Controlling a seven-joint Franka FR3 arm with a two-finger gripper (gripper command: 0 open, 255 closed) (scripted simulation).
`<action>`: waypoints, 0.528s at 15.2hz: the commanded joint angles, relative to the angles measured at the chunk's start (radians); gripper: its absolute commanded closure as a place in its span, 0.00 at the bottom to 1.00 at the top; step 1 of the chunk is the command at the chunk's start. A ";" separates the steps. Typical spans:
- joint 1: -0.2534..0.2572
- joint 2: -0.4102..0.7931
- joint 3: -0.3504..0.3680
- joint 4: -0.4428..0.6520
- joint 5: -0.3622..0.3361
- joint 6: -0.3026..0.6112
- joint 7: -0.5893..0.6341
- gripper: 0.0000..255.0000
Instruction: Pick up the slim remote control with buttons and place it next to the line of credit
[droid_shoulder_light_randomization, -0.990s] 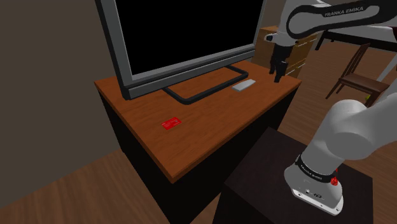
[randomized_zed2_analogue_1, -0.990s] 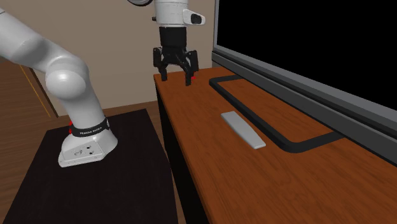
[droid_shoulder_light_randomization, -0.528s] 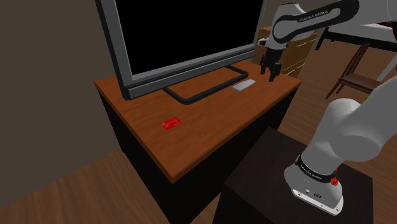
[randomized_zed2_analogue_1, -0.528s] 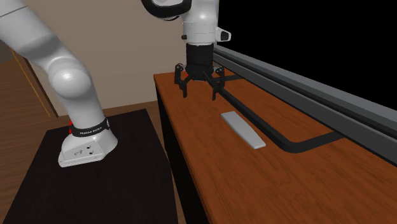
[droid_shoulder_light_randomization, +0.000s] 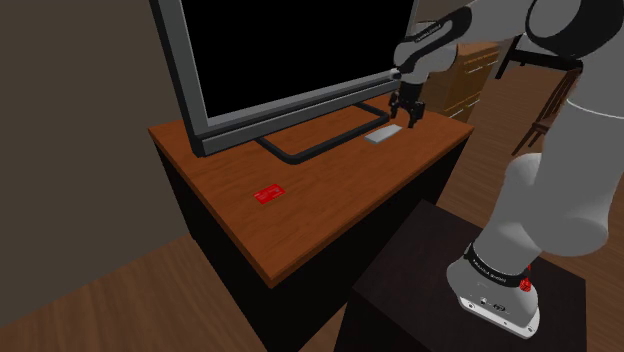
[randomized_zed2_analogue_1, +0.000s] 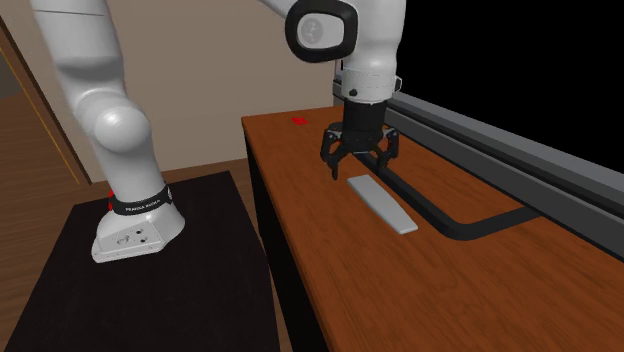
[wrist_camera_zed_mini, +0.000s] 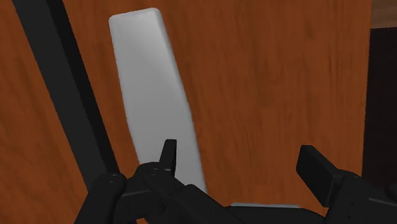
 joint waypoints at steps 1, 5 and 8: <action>-0.041 0.149 0.020 0.077 0.157 0.002 -0.192 0.00; -0.165 0.310 0.132 0.211 0.288 -0.025 -0.387 0.00; -0.177 0.332 0.148 0.196 0.310 0.006 -0.400 0.00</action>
